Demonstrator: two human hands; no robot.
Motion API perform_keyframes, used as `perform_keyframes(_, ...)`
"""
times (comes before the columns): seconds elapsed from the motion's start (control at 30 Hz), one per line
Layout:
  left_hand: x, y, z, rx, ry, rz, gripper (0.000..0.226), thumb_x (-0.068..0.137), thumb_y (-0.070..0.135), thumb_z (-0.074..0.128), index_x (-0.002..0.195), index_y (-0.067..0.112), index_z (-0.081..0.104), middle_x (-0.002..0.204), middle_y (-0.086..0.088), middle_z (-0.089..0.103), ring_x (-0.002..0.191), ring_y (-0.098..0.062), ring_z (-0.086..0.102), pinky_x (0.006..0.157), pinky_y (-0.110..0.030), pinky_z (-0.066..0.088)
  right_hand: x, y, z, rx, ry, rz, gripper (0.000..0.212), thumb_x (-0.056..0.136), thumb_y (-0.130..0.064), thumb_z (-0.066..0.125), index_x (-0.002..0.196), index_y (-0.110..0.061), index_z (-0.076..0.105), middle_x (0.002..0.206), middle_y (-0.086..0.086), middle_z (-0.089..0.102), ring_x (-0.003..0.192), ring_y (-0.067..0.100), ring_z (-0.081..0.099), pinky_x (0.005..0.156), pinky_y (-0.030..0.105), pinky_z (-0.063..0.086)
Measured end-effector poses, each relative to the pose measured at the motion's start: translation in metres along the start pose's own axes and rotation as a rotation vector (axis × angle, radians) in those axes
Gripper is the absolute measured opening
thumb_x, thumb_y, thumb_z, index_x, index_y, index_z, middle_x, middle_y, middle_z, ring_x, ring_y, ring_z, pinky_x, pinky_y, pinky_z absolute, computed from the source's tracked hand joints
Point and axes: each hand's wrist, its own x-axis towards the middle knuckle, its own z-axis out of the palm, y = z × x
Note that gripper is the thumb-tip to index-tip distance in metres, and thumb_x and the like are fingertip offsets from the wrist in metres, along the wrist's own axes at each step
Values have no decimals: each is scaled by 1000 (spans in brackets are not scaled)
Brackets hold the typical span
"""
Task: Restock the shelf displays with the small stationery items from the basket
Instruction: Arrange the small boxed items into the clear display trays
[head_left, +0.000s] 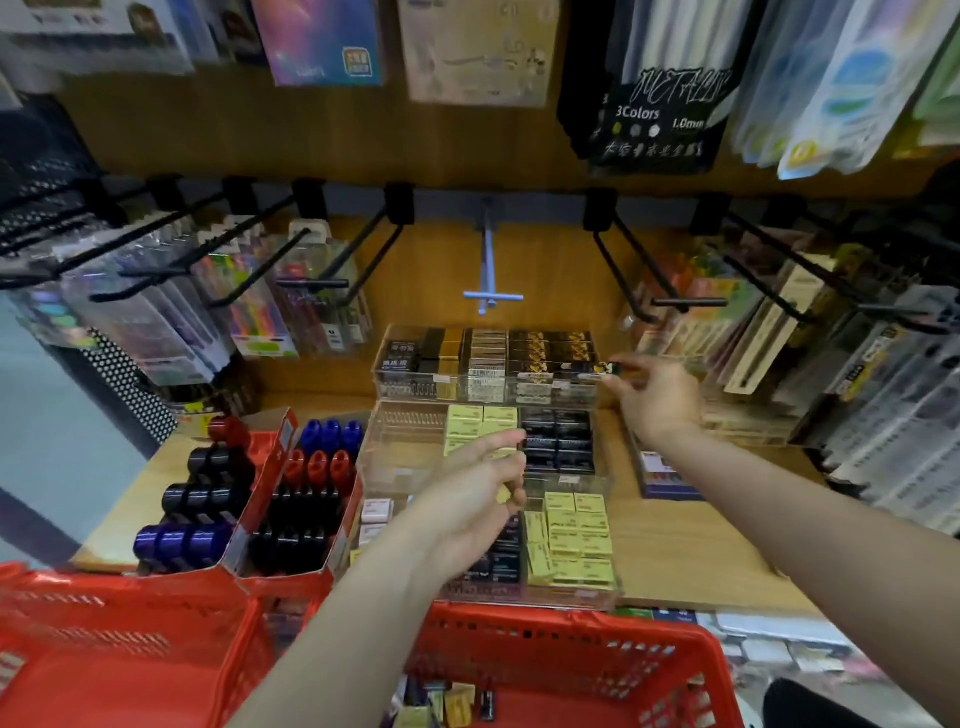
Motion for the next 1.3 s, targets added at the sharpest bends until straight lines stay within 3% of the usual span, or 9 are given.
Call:
perform_keyframes(0.27,14,-7,-11,37,75,67,29,81,6,76,108,16,70,100,-2,72,77,-10,55,62,-22,45,25,6,34,-56,-13,-15,34,92,-21,67,125,-15,66,112,12,70,95,25,66,92,33,53)
perform_keyframes(0.4,11,-6,-12,49,80,62,28,81,6,77,107,15,69,100,-2,74,80,-10,59,62,-21,45,15,11,34,-231,-30,-100,41,94,-32,62,133,-20,59,142,13,47,129,34,46,110,47,39)
perform_keyframes(0.5,6,-5,-12,38,78,93,29,82,3,75,106,14,66,107,-2,75,89,-12,63,64,-22,43,-2,18,33,-486,-42,-270,36,95,-37,54,130,-29,60,142,7,42,130,30,35,104,49,33)
perform_keyframes(0.63,-5,-5,-13,214,102,260,37,77,2,79,105,20,65,108,9,74,105,-8,66,84,-23,48,-16,6,26,-677,-179,-265,44,99,-40,46,142,-35,44,149,3,32,133,29,27,105,49,28)
perform_keyframes(0.73,-18,-3,-14,441,94,479,40,75,2,81,102,25,63,104,18,73,90,5,64,78,-10,48,-42,-17,7,-180,-295,-195,37,100,-29,51,137,-23,54,140,6,47,126,24,49,107,44,41)
perform_keyframes(0.87,-39,-3,-10,643,91,661,40,76,7,82,100,31,61,102,20,70,69,-5,55,68,-15,50,-106,-46,-20,652,-758,193,32,93,-31,63,122,-16,61,107,8,74,96,18,72,78,28,60)
perform_keyframes(1.03,-65,-10,-2,582,2,429,61,79,-9,69,119,36,55,122,11,60,110,-13,55,91,-35,53,-139,-47,-32,734,-583,384,27,87,-3,69,112,-4,61,87,13,74,75,19,72,69,27,59)
perform_keyframes(1.17,-78,-12,-25,425,47,175,64,87,-23,45,121,30,55,131,2,54,122,-15,48,113,-40,37,-142,-30,-47,776,-541,528,24,89,2,66,111,-6,63,104,18,70,88,25,74,75,28,60)
perform_keyframes(1.3,-79,-14,-48,295,123,114,32,91,-5,62,117,12,58,115,-13,64,101,-20,67,94,-33,55,-134,-13,-56,904,-476,735,35,85,7,67,117,4,56,125,18,60,99,29,70,67,29,62)
